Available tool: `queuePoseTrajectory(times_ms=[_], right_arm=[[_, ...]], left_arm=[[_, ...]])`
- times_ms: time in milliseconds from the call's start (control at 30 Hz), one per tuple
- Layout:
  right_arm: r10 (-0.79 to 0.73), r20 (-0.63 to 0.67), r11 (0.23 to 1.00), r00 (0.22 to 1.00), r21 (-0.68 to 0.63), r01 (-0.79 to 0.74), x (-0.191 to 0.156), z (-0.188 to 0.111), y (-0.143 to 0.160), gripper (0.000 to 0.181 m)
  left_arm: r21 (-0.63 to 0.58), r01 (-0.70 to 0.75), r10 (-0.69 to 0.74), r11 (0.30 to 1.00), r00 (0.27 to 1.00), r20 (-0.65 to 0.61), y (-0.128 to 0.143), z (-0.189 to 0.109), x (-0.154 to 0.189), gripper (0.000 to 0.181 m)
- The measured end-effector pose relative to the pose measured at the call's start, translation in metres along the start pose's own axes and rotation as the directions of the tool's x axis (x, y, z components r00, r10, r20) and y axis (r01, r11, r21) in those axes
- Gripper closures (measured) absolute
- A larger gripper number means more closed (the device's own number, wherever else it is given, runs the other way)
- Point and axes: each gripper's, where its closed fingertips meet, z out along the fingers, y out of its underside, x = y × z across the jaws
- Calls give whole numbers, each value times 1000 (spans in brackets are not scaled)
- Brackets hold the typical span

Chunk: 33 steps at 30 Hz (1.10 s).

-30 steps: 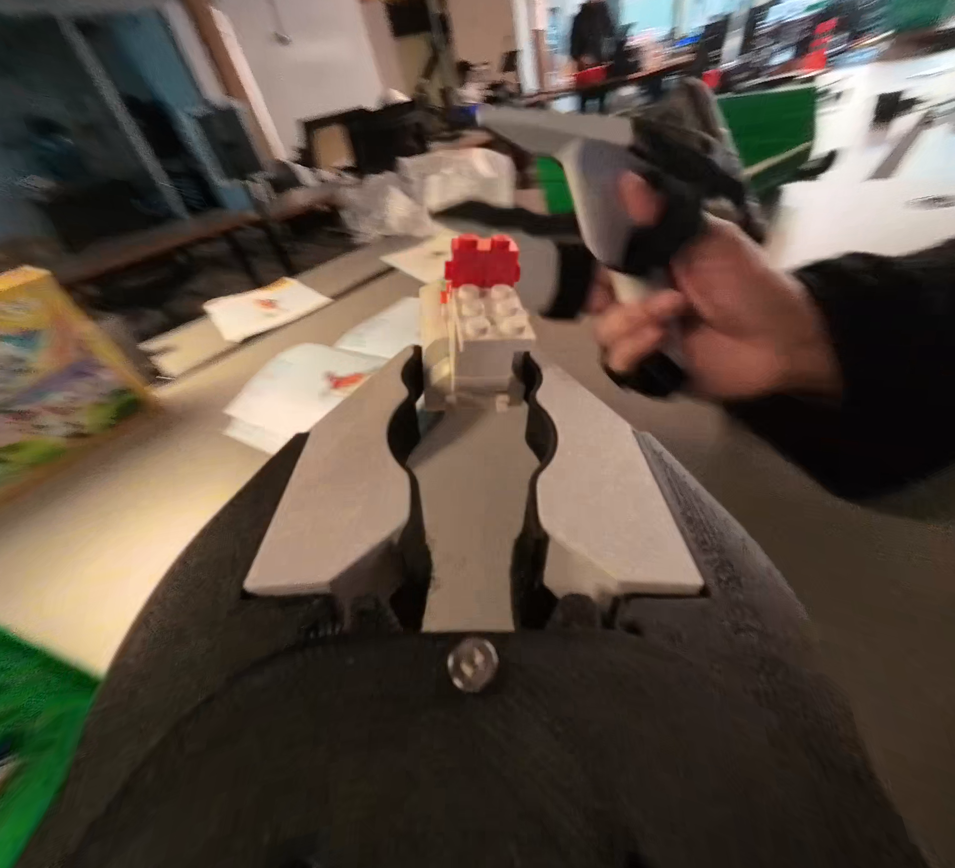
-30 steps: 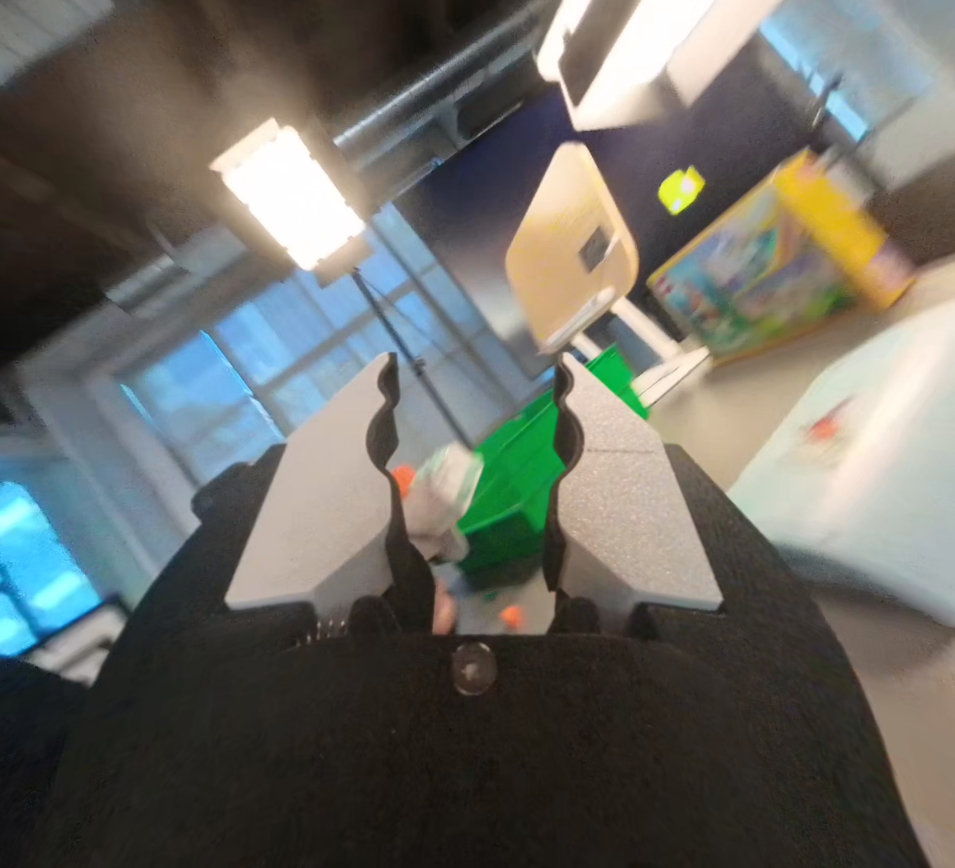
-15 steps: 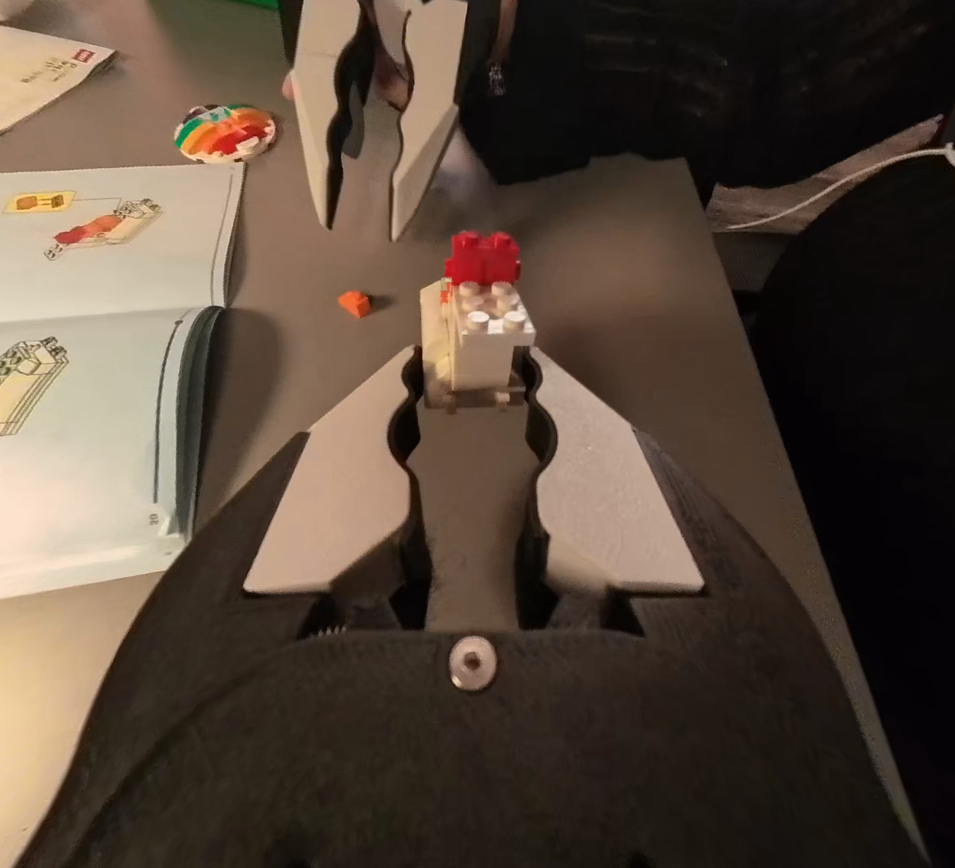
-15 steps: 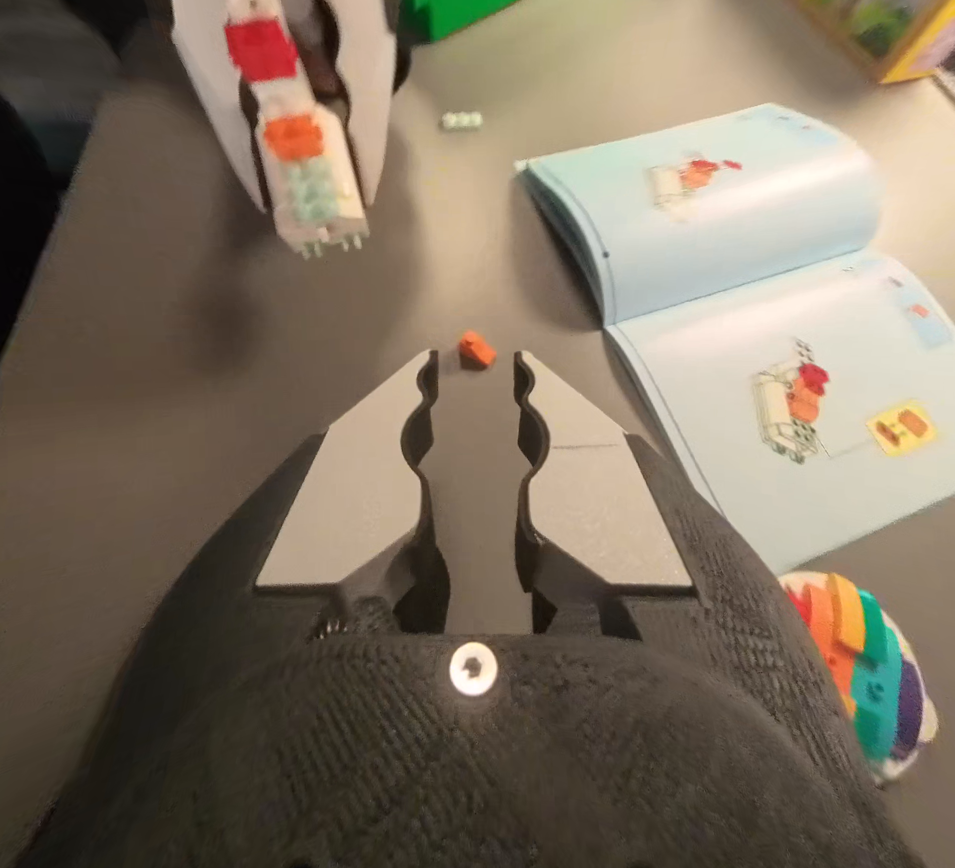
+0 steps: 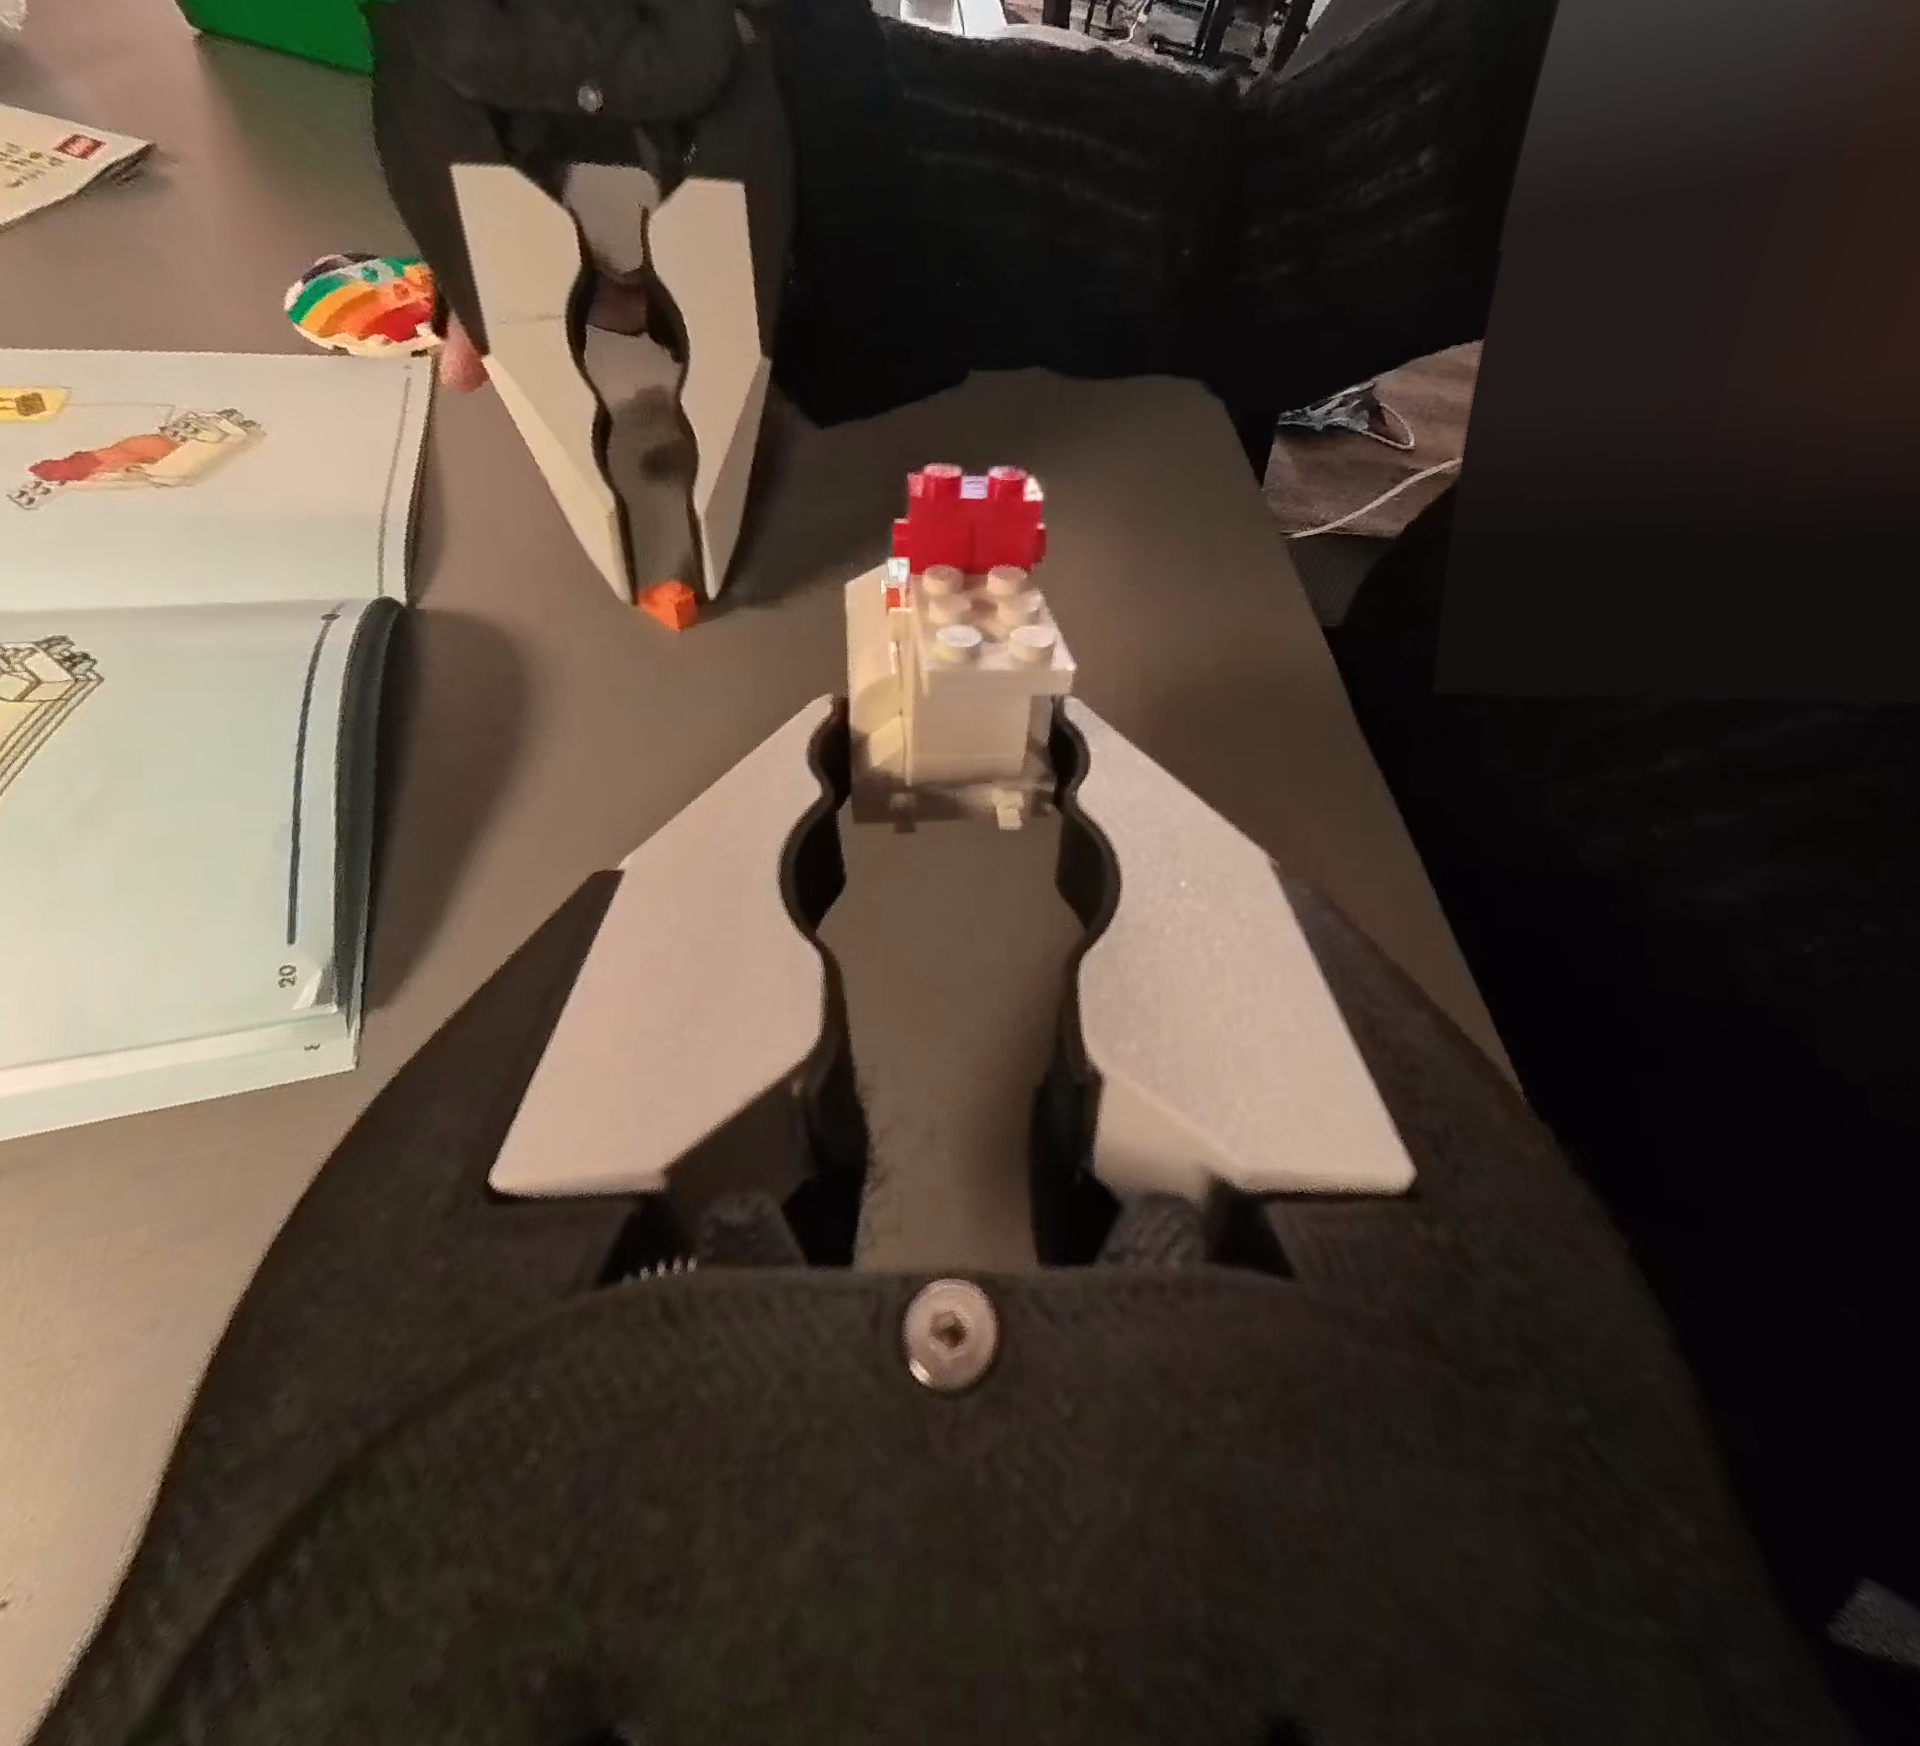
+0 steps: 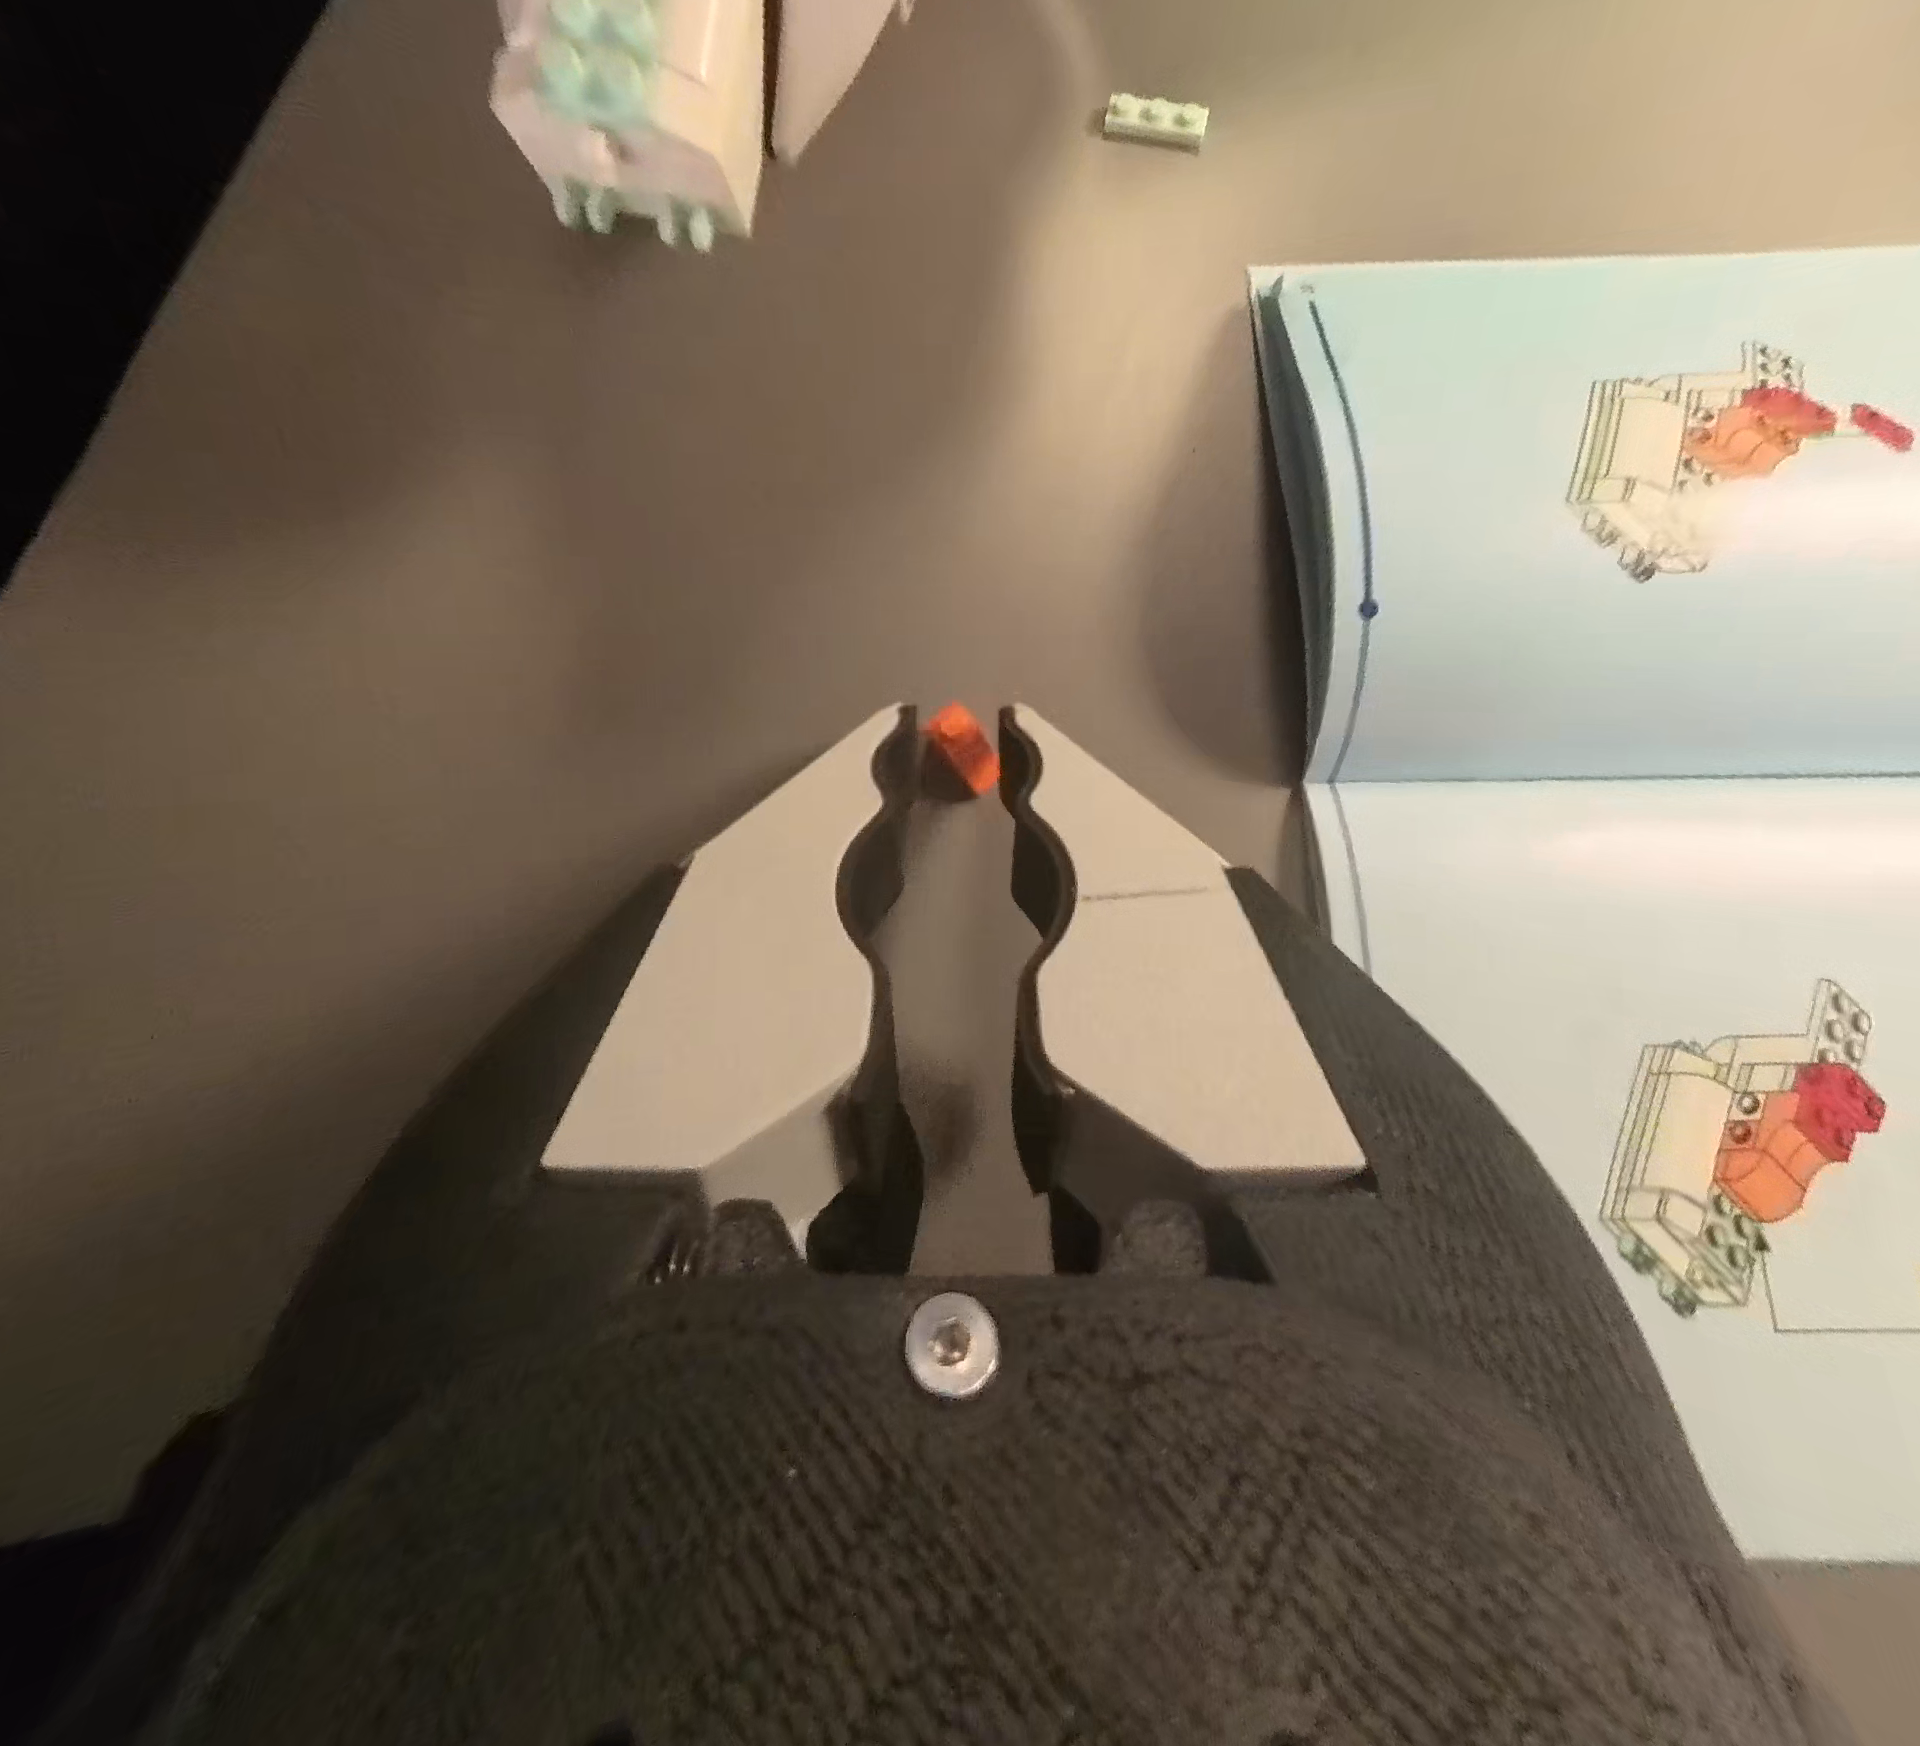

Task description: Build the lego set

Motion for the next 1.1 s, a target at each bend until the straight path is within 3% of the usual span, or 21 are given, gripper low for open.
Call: queuePoseTrajectory(times_ms=[167,500,667,767,867,1100], right_arm=[[16,11,1000,1000,3,-16,-2,1,6,159],[36,28,999,999,13,-36,-4,1,8,171],[111,80,991,991,64,-116,-8,2,4,175],[161,77,971,984,168,-172,-6,-5,-19,175],[162,-22,958,987,242,-152,3,-17,-58,175],[168,-84,953,982,270,-140,-7,-13,-121,175]], left_arm=[[-7,-10,10,1000,1000,-2,1,1,1,145],[7,-2,1,1000,1000,9,1,1,0,145],[39,3,-5,999,999,50,-3,-1,-5,145],[87,8,-16,996,996,91,-7,0,-9,145],[120,1,-14,993,994,109,-10,0,-10,145],[288,-31,10,957,997,74,-28,-17,0,145]])
